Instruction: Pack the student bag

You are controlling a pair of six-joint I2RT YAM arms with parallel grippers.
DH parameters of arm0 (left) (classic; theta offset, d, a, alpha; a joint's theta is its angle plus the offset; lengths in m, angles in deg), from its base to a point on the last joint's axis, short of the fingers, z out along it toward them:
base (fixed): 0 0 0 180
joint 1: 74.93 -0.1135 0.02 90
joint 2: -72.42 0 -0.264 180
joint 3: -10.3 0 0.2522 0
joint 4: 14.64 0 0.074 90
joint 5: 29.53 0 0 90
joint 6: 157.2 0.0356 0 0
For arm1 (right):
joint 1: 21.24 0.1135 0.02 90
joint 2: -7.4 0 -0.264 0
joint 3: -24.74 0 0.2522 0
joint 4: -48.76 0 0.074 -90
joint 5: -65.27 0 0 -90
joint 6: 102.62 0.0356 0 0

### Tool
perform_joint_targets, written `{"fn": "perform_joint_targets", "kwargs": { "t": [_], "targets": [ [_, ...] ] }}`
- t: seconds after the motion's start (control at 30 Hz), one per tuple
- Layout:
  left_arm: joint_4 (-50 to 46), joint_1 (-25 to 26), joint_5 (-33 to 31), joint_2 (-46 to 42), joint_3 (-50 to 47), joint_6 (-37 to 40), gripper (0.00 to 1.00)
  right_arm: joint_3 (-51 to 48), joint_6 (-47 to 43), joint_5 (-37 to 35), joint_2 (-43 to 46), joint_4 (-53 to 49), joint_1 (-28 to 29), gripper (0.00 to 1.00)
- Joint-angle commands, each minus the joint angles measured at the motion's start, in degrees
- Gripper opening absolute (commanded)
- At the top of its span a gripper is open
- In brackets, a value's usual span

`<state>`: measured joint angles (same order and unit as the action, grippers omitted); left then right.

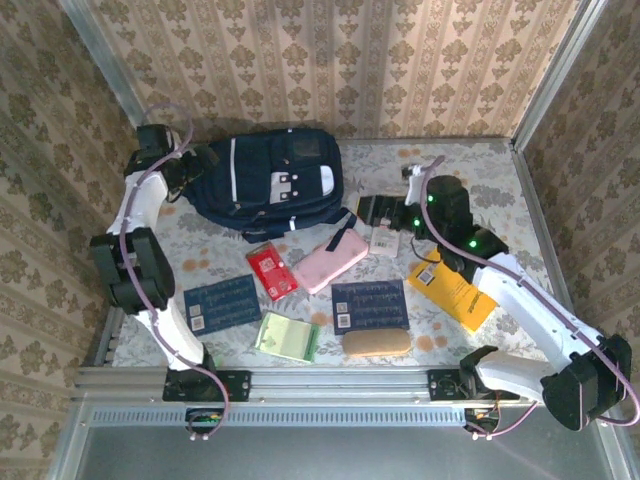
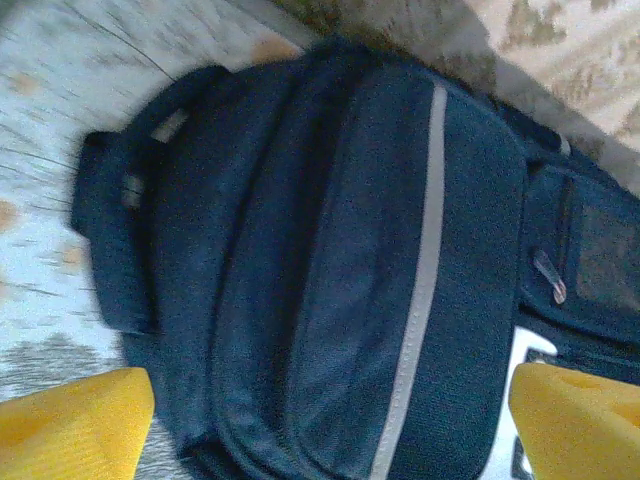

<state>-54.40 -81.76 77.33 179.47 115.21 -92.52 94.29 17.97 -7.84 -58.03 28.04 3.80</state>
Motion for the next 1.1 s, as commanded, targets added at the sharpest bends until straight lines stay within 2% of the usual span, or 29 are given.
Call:
{"fn": "perform_joint_targets", "kwargs": {
  "t": [0.0,0.03,0.13,0.33,0.4,0.5,0.63,0.73,0.9,0.97,1.07],
  "targets": [
    [-2.2,-1.4,11.7,5.1,2.8,1.8,0.92,-1.0,2.8,12.3,1.2,2.7,0.9,0.9],
    [-2.6,-1.7,13.3,7.2,4.0,1.9,0.88,-1.1,2.4,12.8,1.2,2.2,1.0,0.88],
    [-3.9,-1.6,16.3,11.9,7.4,3.9,0.83,0.2,0.7,12.9,-0.1,-1.5,1.1,0.84],
    [-2.3,-1.4,18.2,15.5,8.1,4.6,0.81,-1.0,0.1,11.3,-1.4,-3.0,1.3,0.82],
    [-1.0,-1.2,22.3,16.8,8.5,4.3,0.75,-1.6,0.1,11.2,-1.7,-2.8,1.3,0.82],
    [0.8,-0.1,23.1,17.6,8.5,3.9,0.63,-1.8,-0.4,10.3,-2.4,-3.6,1.3,0.8],
    [-2.4,2.4,20.3,19.8,10.8,7.1,0.41,-2.2,-0.3,10.1,-3.4,-3.2,1.3,0.74],
    [-5.7,4.8,14.4,20.8,12.1,9.5,0.24,-2.0,0.5,10.2,-3.9,-3.0,1.5,0.69],
    [-5.0,8.6,7.3,17.2,11.8,9.0,0.0,-0.8,-0.2,9.1,-3.6,-4.7,2.3,0.66],
    [-3.6,9.1,6.7,15.1,12.0,6.7,0.0,-0.2,-0.8,6.7,-3.2,-6.4,2.4,0.65],
    [0.9,9.2,10.0,11.5,11.6,0.6,0.0,0.3,0.0,-0.8,-2.1,-9.2,2.4,0.69]
  ]
}}
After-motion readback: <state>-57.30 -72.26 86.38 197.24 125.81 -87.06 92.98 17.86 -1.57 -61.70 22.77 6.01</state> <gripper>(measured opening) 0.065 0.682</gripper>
